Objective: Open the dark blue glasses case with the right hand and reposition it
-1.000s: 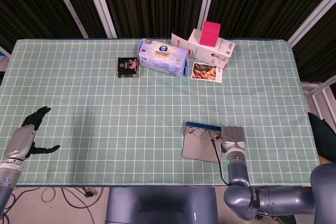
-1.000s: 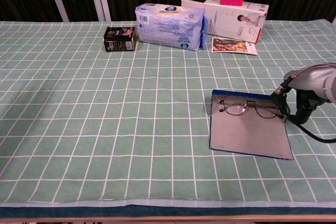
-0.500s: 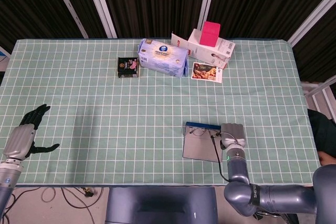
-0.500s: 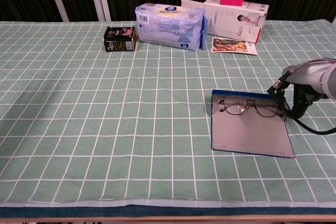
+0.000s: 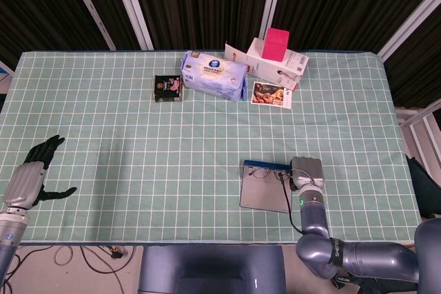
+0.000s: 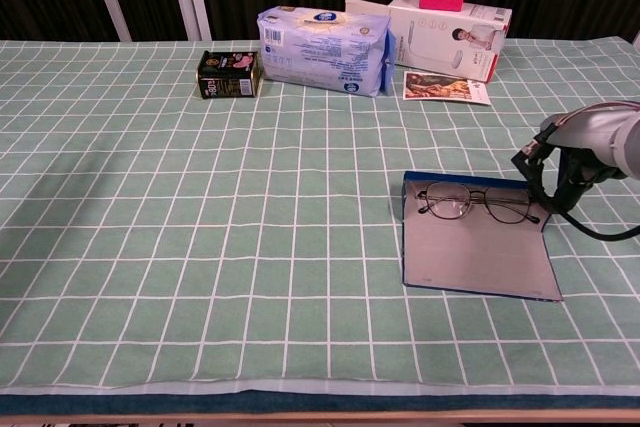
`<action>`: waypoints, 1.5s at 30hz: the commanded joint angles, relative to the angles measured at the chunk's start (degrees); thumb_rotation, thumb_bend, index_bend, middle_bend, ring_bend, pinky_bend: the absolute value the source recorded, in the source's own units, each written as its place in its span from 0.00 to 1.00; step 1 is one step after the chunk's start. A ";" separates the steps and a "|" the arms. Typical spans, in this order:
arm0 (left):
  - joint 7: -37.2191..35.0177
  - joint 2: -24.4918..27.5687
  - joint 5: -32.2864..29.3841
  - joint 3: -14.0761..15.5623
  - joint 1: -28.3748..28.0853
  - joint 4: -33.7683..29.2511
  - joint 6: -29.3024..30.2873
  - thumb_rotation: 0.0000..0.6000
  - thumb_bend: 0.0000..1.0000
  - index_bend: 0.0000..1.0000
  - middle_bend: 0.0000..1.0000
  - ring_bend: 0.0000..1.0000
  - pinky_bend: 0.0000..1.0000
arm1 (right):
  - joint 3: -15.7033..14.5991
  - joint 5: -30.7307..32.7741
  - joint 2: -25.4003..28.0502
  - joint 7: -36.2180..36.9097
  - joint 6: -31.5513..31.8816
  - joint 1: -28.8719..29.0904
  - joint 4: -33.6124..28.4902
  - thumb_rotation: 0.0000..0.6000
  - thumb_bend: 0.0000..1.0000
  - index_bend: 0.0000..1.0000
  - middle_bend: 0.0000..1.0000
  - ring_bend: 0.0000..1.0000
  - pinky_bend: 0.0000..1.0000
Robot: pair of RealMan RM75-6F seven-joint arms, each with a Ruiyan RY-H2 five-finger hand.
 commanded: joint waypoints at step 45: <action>2.36 -1.28 -0.17 -0.39 -0.29 0.84 0.57 1.00 0.01 0.00 0.00 0.00 0.00 | 7.95 2.85 -3.73 10.49 -6.43 1.17 6.47 1.00 0.44 0.35 0.92 1.00 1.00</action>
